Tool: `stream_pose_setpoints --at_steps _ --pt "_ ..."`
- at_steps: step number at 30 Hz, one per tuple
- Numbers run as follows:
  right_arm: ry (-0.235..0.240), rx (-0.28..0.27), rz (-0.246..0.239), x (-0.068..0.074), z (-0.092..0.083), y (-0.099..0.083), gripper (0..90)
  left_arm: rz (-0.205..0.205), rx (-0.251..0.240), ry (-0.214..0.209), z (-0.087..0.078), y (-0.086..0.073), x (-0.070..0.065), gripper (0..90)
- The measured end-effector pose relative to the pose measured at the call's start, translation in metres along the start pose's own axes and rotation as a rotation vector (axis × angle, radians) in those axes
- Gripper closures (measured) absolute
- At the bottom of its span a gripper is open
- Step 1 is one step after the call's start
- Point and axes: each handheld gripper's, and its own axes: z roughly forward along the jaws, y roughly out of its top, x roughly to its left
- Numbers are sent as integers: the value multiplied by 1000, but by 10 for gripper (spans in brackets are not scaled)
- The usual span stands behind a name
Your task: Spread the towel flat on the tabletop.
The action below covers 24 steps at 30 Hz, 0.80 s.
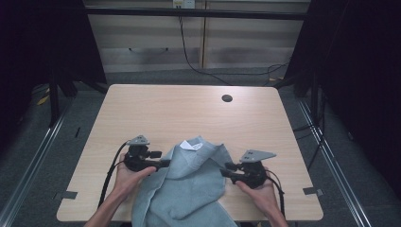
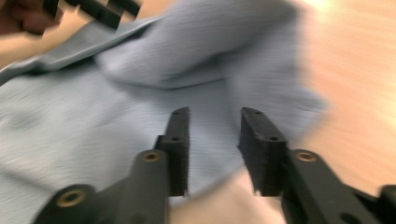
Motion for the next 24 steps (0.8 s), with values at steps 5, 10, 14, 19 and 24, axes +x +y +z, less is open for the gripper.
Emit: stream_pose_setpoints --at_steps 5,10,14,19,24 --pt "-87 4 70 -33 -4 -13 505 -48 25 65 22 2 10 313" --pt "-66 46 83 -41 10 -16 542 -17 56 46 29 8 11 679" --pt "-25 15 89 -43 11 -13 892 -31 -21 2 13 12 13 848" --pt "-65 -85 92 -53 -12 17 900 -48 -138 14 -24 17 25 851" --pt "-116 -126 32 -59 -31 70 900 -63 -235 52 -50 11 40 847"
